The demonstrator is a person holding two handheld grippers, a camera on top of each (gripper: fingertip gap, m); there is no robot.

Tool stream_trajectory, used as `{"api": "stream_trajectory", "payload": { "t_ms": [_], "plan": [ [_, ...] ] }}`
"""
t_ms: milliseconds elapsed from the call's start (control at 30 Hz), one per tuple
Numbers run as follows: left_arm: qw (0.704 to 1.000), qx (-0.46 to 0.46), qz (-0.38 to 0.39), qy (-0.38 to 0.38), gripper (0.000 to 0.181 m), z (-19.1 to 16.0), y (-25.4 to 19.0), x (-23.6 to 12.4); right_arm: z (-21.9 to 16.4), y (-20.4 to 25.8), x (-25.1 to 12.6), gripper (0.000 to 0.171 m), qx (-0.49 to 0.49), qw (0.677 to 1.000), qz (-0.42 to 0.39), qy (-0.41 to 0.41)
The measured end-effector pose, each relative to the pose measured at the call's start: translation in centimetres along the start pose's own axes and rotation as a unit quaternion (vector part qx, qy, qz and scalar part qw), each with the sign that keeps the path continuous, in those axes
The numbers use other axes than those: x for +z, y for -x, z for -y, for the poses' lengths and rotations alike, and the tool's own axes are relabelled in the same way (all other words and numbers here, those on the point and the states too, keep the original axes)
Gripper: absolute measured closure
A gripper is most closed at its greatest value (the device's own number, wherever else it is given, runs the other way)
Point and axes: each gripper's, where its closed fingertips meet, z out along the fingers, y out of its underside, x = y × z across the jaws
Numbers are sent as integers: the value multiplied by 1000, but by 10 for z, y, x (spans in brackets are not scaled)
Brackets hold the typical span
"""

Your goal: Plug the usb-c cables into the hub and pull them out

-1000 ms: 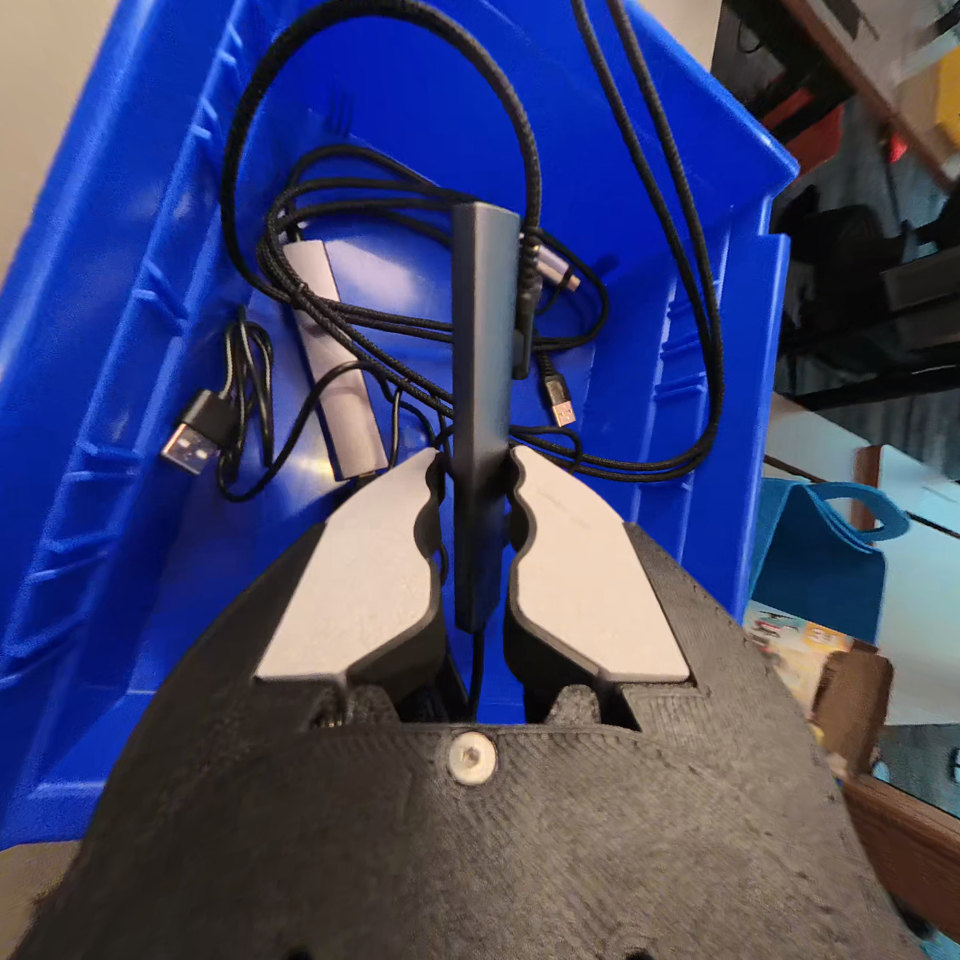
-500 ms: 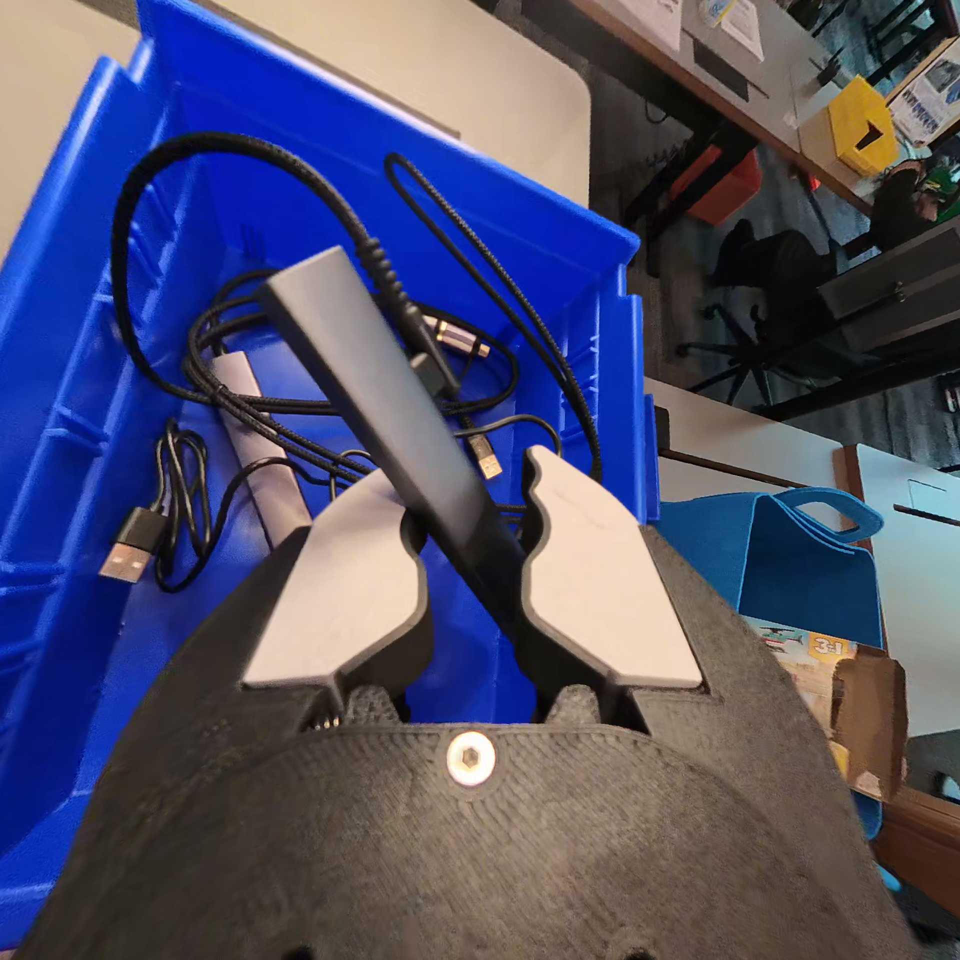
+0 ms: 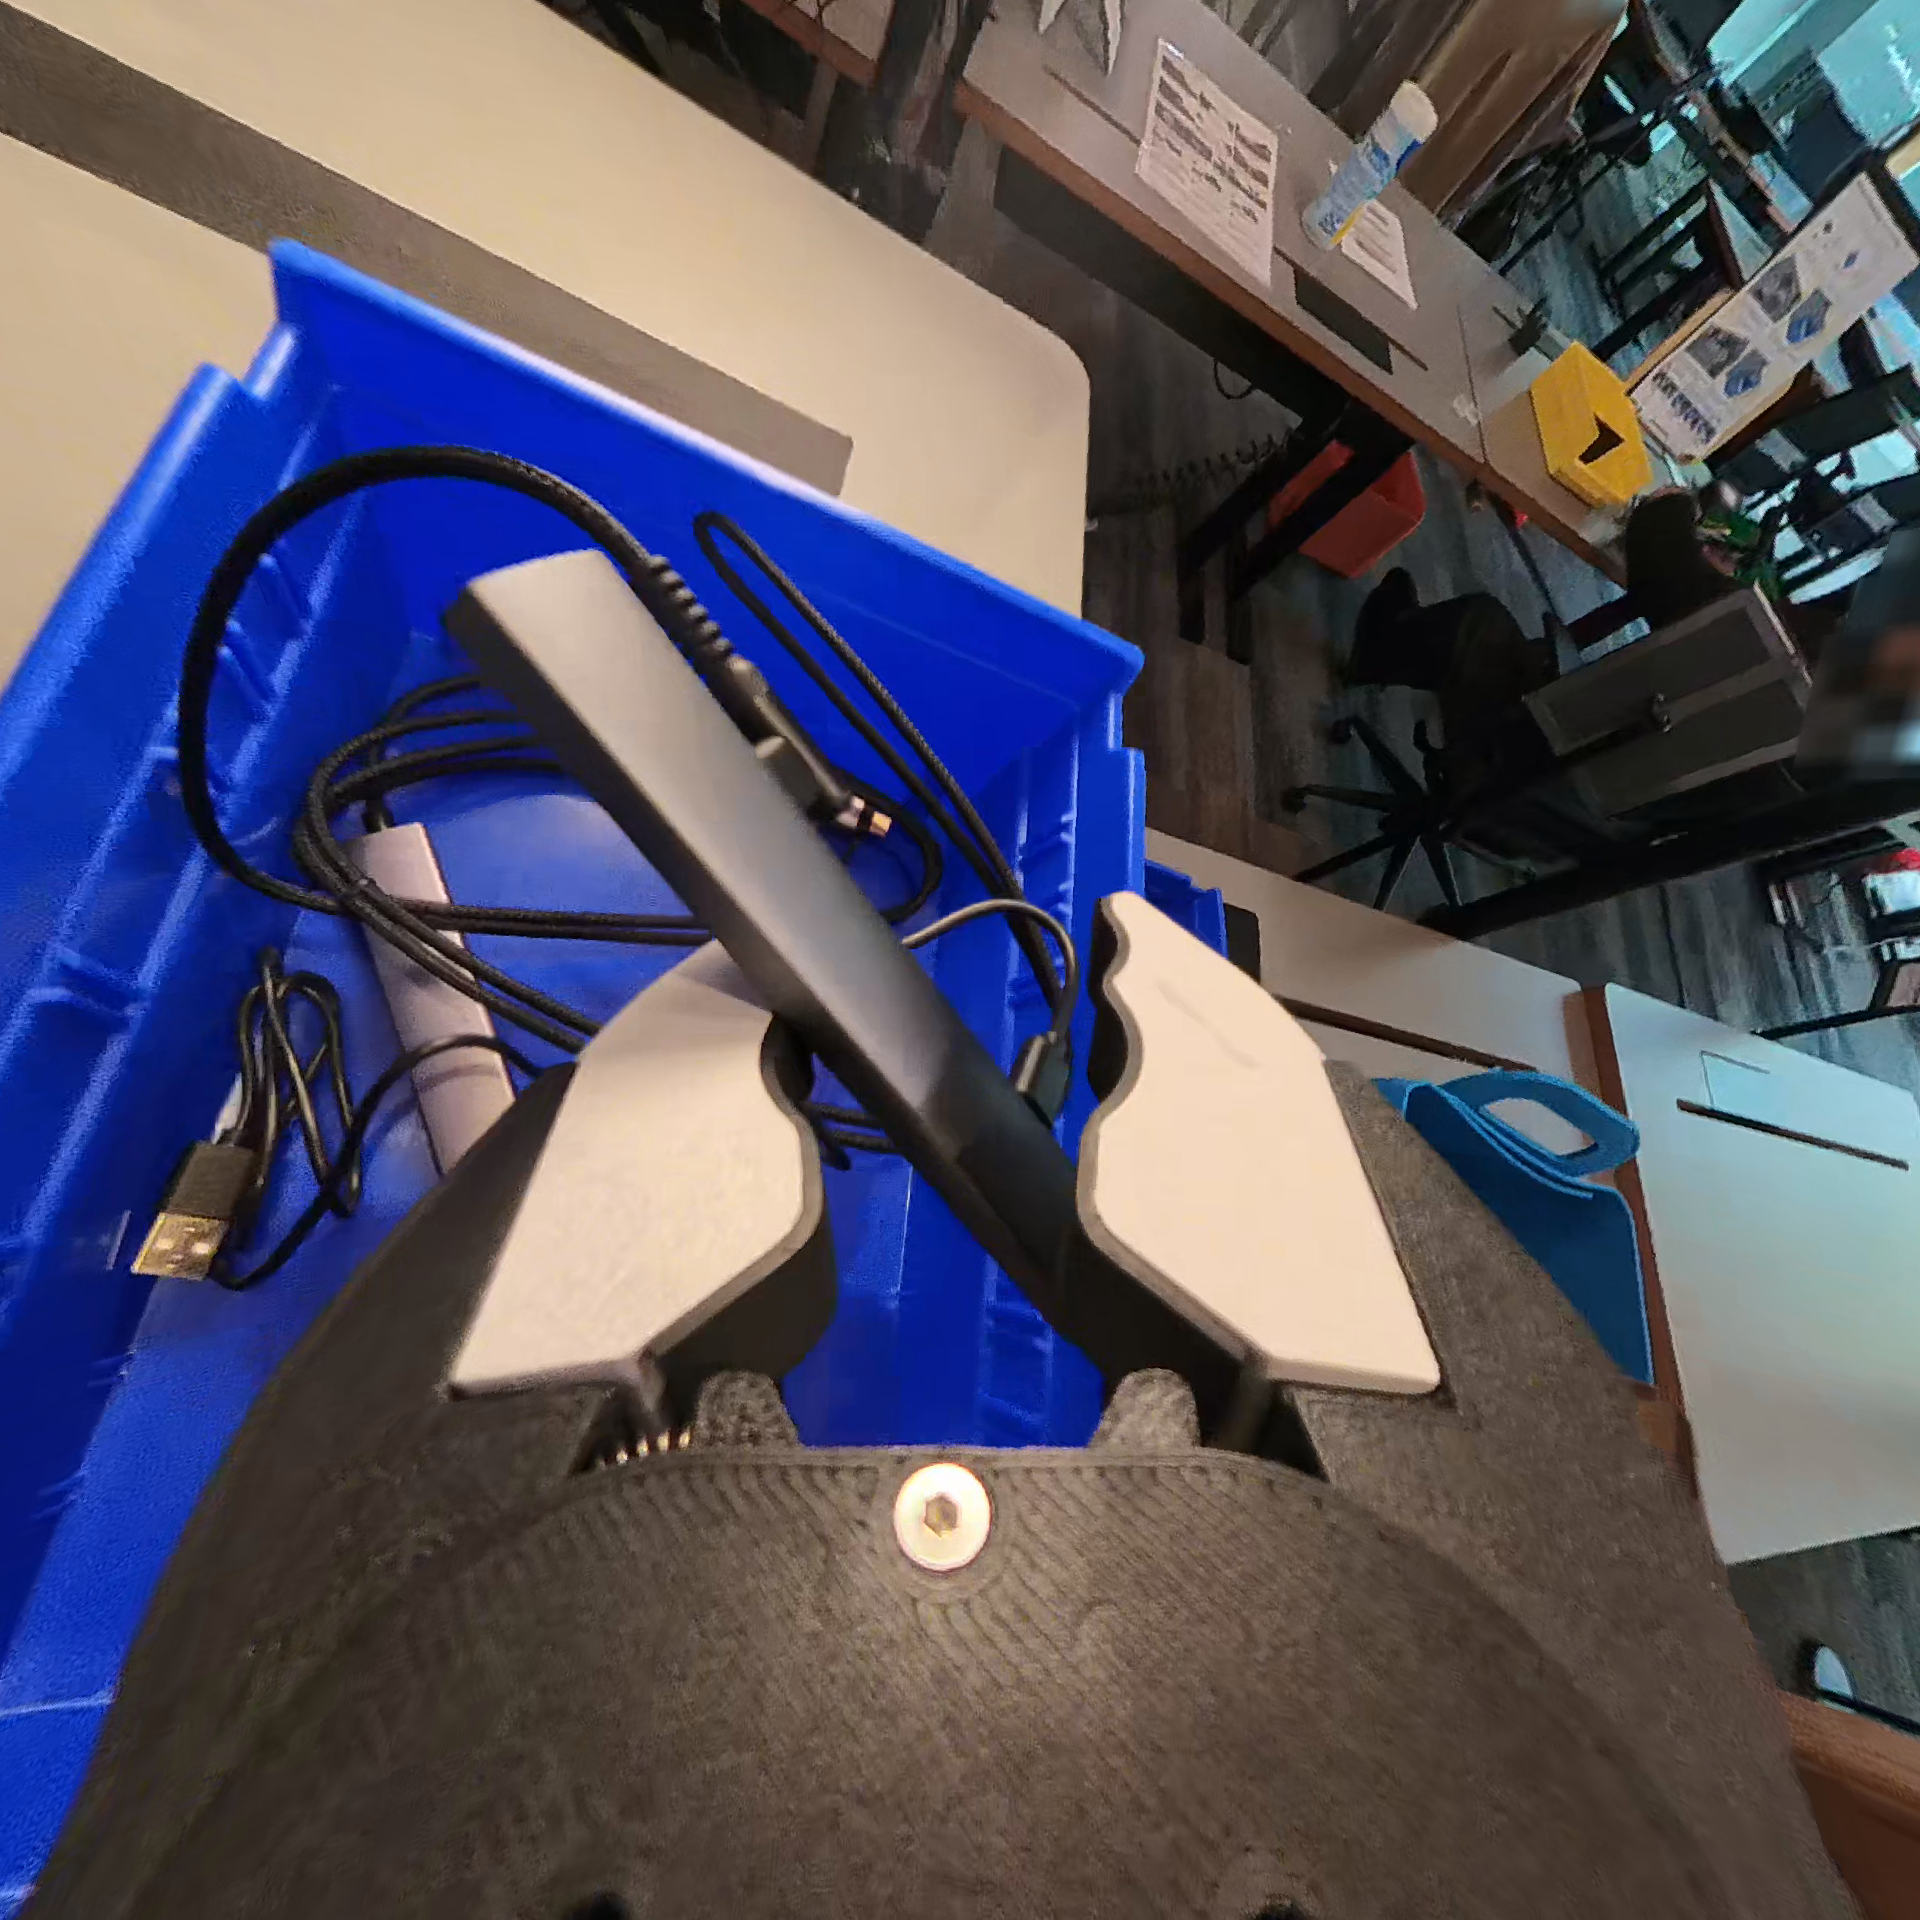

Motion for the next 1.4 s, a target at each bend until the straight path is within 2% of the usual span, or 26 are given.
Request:
{"api": "stream_trajectory", "payload": {
  "t_ms": [167,300,367,500,700,867,967,1033,1133,1200,1300,1400],
  "plan": [
    [1000,-10,-1,-12,160,3,2,-3,31,15,10,139,-29,999,1,-15],
    [1000,-4,0,-11,160,3,1,-3,20,40,32,155,-15,999,36,7],
    [1000,-2,0,-6,160,2,0,-2,-2,51,44,153,-2,997,61,52],
    [1000,-10,-2,5,159,-2,0,-1,-44,61,51,139,-2,986,89,139],
    [1000,-16,-3,16,159,-4,1,1,-63,49,24,122,54,978,124,159],
    [1000,-25,-6,15,158,-4,2,1,-82,20,-8,108,98,972,113,181],
    [999,-33,-6,1,158,0,4,-2,-70,8,-42,107,117,979,102,132],
    [999,-35,-4,-8,158,2,5,-4,-50,15,-72,106,125,984,107,61],
    [999,-18,23,-17,157,4,9,-5,-24,49,-118,107,135,980,132,-59],
    [998,15,52,-24,156,8,12,-6,-22,75,-139,109,146,974,123,-123],
    [992,63,102,-47,153,16,18,-10,-37,115,-151,112,162,964,82,-196],
    [980,101,156,-70,148,23,24,-17,-65,156,-138,112,164,964,59,-200]
  ]
}}
